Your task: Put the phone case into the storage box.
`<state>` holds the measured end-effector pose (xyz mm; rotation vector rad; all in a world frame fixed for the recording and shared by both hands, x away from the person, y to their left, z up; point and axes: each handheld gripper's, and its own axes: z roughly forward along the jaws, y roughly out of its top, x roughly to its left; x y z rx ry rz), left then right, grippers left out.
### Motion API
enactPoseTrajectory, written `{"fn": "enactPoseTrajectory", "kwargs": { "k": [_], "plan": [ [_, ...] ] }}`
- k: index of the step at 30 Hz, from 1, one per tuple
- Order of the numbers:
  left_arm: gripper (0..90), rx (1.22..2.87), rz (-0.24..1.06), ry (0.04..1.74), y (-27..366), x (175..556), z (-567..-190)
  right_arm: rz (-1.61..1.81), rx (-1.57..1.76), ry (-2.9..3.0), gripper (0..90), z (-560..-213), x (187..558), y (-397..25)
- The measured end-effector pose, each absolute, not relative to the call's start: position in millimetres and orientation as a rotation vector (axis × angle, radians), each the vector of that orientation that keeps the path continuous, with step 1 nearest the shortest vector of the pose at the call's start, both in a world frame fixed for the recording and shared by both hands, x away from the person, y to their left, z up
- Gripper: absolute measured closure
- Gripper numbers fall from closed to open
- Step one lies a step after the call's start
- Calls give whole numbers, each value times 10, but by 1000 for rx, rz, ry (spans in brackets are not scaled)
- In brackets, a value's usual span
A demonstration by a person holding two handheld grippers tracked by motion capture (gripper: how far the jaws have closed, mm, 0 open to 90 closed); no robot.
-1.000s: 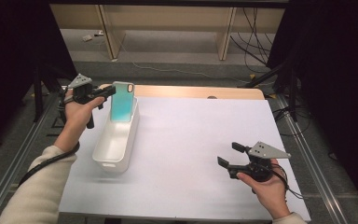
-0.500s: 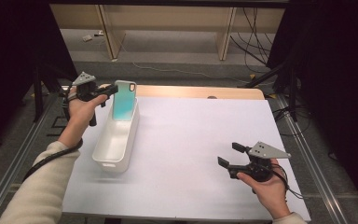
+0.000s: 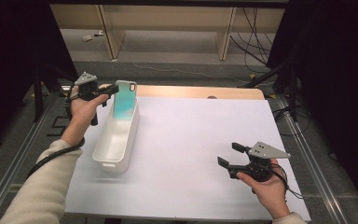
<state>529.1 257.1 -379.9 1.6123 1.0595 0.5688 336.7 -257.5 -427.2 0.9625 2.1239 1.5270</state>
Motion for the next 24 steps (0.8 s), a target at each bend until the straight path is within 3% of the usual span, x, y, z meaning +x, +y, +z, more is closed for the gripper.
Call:
{"fn": "enactPoseTrajectory", "kwargs": {
  "k": [24],
  "plan": [
    [828, 1614, 571, 1087, 2556, 5457, -3868, 1531, 963, 2118, 215, -4288, 3350, -2593]
  ]
}}
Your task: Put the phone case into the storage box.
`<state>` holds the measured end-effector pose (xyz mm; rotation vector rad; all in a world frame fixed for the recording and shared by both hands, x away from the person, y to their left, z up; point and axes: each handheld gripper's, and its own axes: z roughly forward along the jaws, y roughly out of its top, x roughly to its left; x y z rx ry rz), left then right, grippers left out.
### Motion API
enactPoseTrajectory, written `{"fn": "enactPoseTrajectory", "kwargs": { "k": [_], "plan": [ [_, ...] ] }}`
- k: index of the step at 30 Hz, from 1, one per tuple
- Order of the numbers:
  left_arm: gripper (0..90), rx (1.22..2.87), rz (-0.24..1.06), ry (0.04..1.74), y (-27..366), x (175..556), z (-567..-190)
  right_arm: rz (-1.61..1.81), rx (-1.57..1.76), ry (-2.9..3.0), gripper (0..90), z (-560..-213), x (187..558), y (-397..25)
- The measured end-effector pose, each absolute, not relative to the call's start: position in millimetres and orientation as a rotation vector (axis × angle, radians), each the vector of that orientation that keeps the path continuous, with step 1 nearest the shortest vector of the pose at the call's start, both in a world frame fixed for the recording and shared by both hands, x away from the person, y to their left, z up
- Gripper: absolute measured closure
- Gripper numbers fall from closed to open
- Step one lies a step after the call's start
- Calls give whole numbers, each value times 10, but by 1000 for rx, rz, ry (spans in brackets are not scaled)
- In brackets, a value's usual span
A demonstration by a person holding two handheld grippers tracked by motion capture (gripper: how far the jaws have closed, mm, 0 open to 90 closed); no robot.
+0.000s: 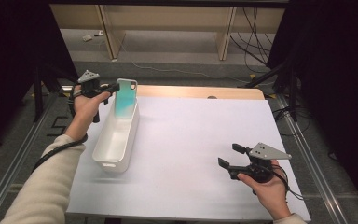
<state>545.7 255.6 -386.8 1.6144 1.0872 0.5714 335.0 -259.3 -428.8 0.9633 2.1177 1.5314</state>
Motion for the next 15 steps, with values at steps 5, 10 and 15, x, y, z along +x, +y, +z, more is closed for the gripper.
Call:
{"fn": "enactPoseTrajectory", "kwargs": {
  "k": [5, 10, 15],
  "plan": [
    [828, 1621, 572, 1088, 2547, 5481, -3875, 1502, 957, 2126, 215, -4274, 3347, -2615],
    [828, 1627, 575, 1091, 2543, 5500, -3880, 1504, 965, 2132, 216, -4277, 3344, -2614],
    [828, 1633, 579, 1095, 2549, 5510, -3894, 1517, 950, 2117, 215, -4285, 3357, -2608]
  ]
}}
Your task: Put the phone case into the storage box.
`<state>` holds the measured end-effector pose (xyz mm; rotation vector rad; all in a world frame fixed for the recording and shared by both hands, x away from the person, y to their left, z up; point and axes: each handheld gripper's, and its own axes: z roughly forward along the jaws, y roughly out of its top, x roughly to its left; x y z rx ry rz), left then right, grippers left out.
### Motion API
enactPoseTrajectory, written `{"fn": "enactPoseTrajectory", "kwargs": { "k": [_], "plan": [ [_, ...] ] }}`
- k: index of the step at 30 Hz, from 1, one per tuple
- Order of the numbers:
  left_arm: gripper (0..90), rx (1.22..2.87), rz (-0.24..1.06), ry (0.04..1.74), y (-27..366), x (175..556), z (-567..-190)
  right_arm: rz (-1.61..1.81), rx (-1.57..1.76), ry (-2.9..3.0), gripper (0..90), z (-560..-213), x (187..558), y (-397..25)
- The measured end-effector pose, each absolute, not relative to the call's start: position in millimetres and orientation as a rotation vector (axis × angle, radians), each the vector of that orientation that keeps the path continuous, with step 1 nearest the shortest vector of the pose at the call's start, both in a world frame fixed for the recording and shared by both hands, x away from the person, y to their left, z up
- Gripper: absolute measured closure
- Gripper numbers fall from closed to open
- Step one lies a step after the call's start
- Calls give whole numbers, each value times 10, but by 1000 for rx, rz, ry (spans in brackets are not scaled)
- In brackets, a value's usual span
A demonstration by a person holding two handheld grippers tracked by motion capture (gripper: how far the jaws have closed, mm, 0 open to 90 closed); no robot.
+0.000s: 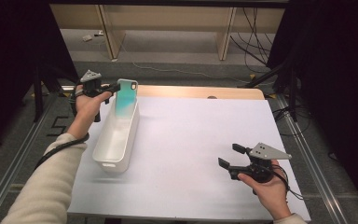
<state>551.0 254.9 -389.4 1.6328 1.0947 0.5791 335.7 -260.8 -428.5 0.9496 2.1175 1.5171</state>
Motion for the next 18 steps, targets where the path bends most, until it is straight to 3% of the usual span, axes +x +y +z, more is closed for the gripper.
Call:
{"fn": "enactPoseTrajectory", "kwargs": {
  "k": [18],
  "plan": [
    [827, 1636, 586, 1099, 2543, 5556, -3952, 1496, 965, 2143, 216, -4290, 3349, -2604]
  ]
}}
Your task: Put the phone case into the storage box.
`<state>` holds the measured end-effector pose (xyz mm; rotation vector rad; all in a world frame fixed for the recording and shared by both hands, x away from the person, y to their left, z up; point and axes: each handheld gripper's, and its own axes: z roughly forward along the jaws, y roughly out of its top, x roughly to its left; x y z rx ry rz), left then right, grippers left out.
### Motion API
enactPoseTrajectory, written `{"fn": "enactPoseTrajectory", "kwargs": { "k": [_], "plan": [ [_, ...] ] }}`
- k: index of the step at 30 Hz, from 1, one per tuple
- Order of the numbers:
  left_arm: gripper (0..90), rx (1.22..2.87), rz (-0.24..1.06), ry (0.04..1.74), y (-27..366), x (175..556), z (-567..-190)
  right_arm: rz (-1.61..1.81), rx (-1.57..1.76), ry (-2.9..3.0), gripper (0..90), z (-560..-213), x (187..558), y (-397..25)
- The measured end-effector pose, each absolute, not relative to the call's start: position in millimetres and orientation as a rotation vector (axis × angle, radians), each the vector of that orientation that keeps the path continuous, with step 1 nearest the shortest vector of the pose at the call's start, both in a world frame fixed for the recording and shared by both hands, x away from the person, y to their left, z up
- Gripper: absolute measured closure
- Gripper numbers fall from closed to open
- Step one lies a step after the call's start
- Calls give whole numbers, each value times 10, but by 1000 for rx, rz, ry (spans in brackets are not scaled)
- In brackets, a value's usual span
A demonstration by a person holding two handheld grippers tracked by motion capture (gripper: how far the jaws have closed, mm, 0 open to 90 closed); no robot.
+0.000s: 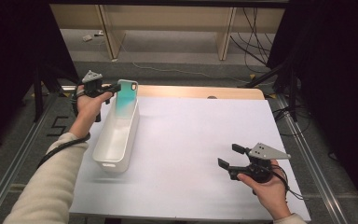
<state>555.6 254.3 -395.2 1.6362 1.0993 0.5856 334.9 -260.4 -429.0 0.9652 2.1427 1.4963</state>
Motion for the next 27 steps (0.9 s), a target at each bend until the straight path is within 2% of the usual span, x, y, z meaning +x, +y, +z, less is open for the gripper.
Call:
{"fn": "enactPoseTrajectory", "kwargs": {
  "k": [27],
  "plan": [
    [827, 1633, 589, 1104, 2575, 5585, -4046, 1510, 976, 2148, 217, -4318, 3361, -2586]
  ]
}}
